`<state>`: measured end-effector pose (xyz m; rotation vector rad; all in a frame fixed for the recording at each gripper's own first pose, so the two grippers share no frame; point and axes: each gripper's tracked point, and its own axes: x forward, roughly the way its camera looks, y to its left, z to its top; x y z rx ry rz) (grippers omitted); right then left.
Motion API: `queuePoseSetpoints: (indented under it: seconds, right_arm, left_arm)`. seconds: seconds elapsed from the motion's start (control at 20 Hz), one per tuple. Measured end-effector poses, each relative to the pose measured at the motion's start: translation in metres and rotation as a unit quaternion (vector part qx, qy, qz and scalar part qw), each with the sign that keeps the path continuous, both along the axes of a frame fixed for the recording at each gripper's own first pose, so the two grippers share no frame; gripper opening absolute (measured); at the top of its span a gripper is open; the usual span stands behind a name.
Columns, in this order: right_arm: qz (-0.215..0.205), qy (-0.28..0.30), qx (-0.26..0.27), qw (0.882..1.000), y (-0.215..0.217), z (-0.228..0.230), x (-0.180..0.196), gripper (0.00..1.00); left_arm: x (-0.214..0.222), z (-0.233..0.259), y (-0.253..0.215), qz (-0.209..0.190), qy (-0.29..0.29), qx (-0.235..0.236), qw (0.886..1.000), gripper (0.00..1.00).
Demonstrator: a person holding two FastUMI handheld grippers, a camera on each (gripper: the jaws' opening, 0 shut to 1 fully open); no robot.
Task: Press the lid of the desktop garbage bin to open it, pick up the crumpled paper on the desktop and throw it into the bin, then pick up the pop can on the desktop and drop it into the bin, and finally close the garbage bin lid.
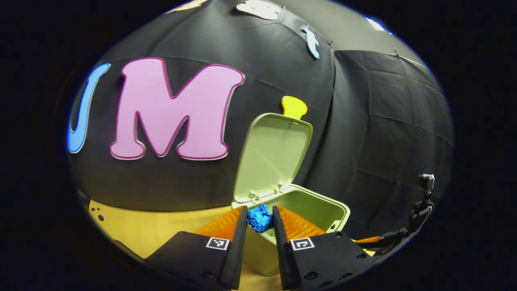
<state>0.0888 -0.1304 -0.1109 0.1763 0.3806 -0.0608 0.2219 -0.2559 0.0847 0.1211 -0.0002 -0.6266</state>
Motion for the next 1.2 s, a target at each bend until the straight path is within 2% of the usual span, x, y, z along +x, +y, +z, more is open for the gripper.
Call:
queuePoseSetpoints:
  seconds: [0.2, 0.55, 0.65, 0.7, 0.8, 0.85, 1.0, 1.2]
  right_arm:
    - [-0.015, 0.005, 0.009, 1.000, -0.005, -0.004, -0.007, 0.99]
    - [-0.018, 0.018, 0.015, 1.000, -0.004, -0.011, -0.015, 0.99]
    - [-0.012, 0.016, 0.011, 1.000, -0.002, -0.010, -0.015, 0.99]
    - [-0.009, 0.015, 0.008, 1.000, -0.002, -0.009, -0.015, 0.99]
    - [-0.002, 0.013, 0.005, 1.000, 0.002, -0.007, -0.016, 0.99]
    - [0.001, 0.013, 0.004, 1.000, 0.008, -0.005, -0.017, 0.99]
    - [0.011, 0.010, 0.004, 1.000, 0.019, -0.002, -0.017, 0.99]
    - [0.033, 0.000, -0.002, 0.999, 0.037, 0.005, -0.014, 0.99]
  left_arm:
    - [0.002, -0.016, -0.033, -0.034, 0.018, 0.006, 0.999, 0.41]
    - [0.006, -0.029, -0.038, -0.033, 0.045, -0.007, 0.998, 0.42]
    - [0.009, -0.029, -0.036, -0.031, 0.044, -0.006, 0.999, 0.47]
    - [0.008, -0.028, -0.037, -0.035, 0.039, -0.008, 0.999, 0.58]
    - [0.009, -0.023, -0.034, -0.029, 0.020, -0.003, 0.999, 0.89]
    - [0.007, -0.019, -0.033, -0.027, 0.011, 0.001, 1.000, 0.94]
    - [-0.003, -0.008, -0.021, -0.017, -0.008, -0.005, 1.000, 0.96]
    - [-0.015, 0.004, 0.029, 0.031, -0.038, -0.008, 0.999, 0.96]
